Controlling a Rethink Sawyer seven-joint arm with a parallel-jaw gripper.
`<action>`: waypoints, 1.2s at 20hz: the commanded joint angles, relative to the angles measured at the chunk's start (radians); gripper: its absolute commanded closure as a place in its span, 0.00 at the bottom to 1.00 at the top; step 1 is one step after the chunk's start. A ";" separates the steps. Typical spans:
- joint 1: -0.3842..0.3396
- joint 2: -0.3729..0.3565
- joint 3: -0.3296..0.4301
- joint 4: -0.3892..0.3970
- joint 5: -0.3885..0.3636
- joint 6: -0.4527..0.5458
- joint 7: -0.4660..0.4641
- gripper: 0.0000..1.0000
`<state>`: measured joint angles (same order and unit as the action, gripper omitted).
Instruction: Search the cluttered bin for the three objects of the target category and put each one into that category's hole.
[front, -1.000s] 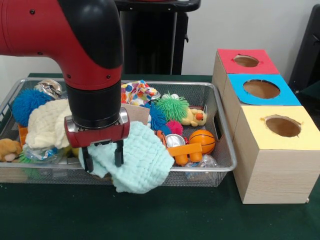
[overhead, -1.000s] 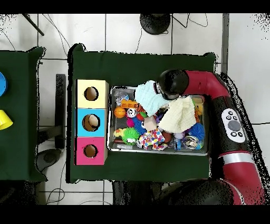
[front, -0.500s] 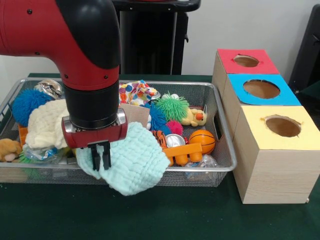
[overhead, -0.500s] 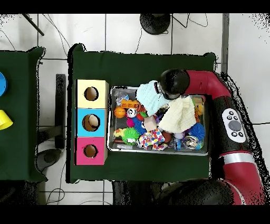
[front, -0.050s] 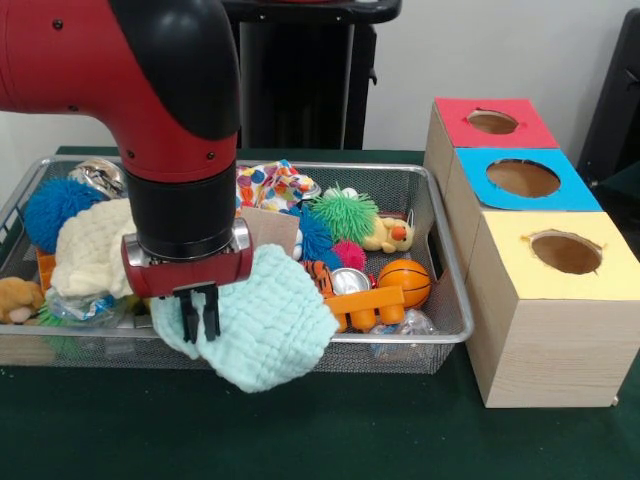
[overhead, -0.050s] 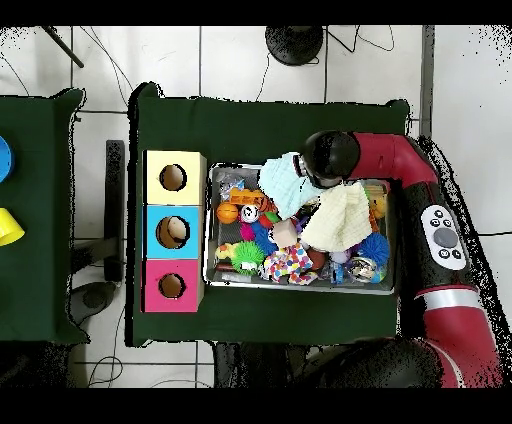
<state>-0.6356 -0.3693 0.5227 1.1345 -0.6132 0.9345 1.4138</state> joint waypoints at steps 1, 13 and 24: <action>-0.023 -0.025 -0.031 -0.006 -0.024 0.048 -0.129 1.00; -0.056 -0.192 -0.042 0.074 0.034 0.226 -0.161 1.00; -0.159 -0.247 -0.004 0.222 0.019 0.086 -0.209 1.00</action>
<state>-0.7399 -0.5871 0.5177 1.1984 -0.5825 1.0402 1.4138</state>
